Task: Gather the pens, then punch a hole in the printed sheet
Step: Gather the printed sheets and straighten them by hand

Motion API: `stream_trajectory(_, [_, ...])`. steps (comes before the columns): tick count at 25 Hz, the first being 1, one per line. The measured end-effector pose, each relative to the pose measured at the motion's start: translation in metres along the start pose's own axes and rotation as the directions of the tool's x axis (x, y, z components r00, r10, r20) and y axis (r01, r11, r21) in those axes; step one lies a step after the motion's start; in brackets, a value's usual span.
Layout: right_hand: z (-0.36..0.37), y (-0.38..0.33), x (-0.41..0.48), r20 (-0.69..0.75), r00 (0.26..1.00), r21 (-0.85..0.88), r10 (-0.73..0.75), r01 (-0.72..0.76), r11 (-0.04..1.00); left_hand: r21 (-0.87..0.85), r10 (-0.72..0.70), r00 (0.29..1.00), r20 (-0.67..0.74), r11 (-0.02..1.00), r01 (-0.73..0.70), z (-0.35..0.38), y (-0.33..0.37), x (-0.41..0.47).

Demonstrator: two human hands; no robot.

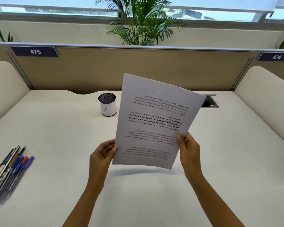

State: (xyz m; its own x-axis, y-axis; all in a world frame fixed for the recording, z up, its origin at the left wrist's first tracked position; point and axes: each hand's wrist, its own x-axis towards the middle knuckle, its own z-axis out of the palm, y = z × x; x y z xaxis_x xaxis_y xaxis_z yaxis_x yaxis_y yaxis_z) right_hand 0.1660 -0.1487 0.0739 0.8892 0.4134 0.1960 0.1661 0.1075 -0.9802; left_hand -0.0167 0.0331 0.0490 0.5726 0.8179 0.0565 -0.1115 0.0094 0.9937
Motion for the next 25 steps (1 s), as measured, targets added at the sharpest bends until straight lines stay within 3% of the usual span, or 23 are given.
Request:
stream_trajectory(3, [0.003,-0.002,0.001,0.019,1.0,-0.029,-0.024,0.024,0.999,0.138,0.129,0.99,0.053,0.981,-0.135,0.016,0.021,0.01])
stream_trajectory(8, [0.008,-0.011,0.005,-0.019,0.997,0.016,-0.069,0.07,0.997,0.098,0.241,0.969,-0.062,0.967,-0.234,0.048,0.041,0.017])
stream_trajectory(25, [0.01,0.018,-0.006,-0.09,0.995,0.009,0.042,-0.041,0.999,0.164,0.142,0.982,-0.125,0.979,-0.121,0.054,0.009,0.002])
